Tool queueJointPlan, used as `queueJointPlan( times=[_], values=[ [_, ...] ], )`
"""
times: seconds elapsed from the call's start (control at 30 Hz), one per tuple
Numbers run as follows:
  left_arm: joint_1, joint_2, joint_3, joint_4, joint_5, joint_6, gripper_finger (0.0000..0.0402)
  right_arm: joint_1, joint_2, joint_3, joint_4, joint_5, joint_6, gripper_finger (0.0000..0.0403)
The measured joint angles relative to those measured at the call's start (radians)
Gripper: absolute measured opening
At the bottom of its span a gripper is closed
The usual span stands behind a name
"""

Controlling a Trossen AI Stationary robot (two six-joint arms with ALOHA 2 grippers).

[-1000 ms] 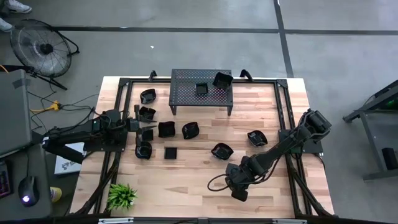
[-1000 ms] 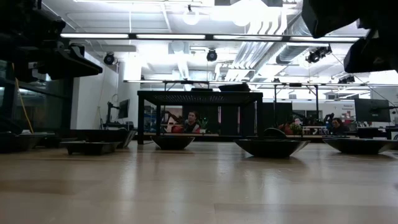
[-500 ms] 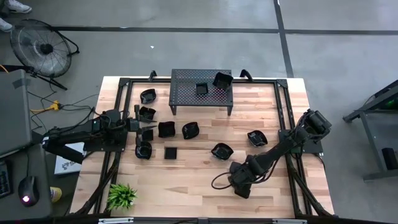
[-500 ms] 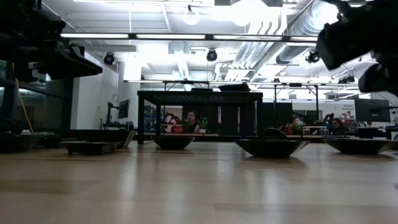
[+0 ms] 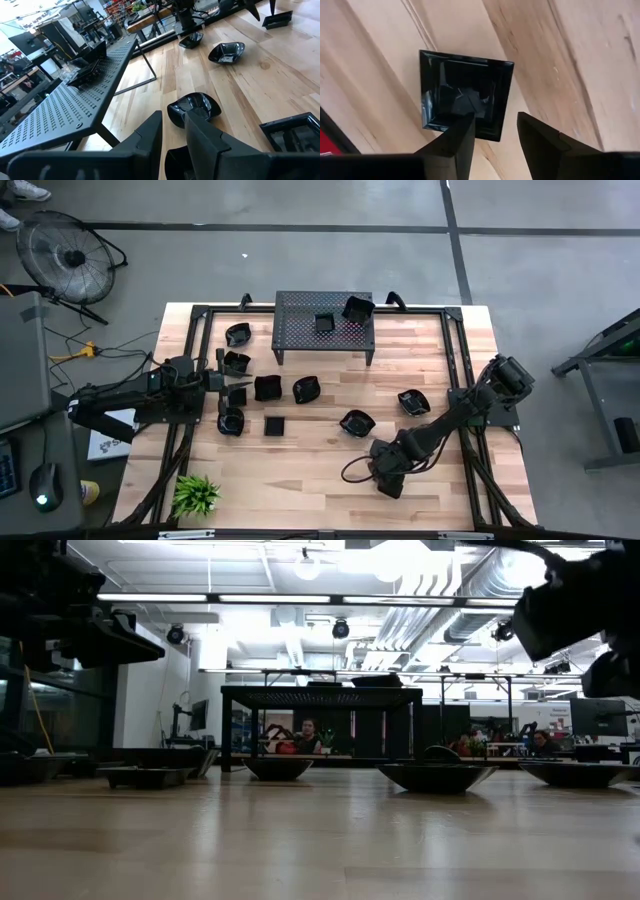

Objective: Pick & Place Mini shaped plates
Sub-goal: Stack the black square plate on top of the black square plate on the shelf

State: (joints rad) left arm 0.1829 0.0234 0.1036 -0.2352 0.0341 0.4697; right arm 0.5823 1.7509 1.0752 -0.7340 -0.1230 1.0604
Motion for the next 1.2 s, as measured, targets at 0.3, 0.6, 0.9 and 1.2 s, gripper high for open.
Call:
queueJointPlan(
  times=[0.3,0.6,0.9,1.2],
  values=[
    [0.0,0.0,0.0,0.0,0.0,0.0,0.008,0.0,-0.008,0.042,0.023,-0.017,0.017,0.0142],
    [0.0,0.0,0.0,0.0,0.0,0.0,0.008,0.016,0.079,0.14,0.022,-0.031,-0.017,0.0142],
    [0.0,0.0,0.0,0.0,0.0,0.0,0.008,0.061,0.15,0.191,0.012,0.031,-0.084,0.0142],
    [0.0,0.0,0.0,0.0,0.0,0.0,0.008,0.107,0.156,0.215,-0.071,0.132,-0.092,0.0142]
  ],
)
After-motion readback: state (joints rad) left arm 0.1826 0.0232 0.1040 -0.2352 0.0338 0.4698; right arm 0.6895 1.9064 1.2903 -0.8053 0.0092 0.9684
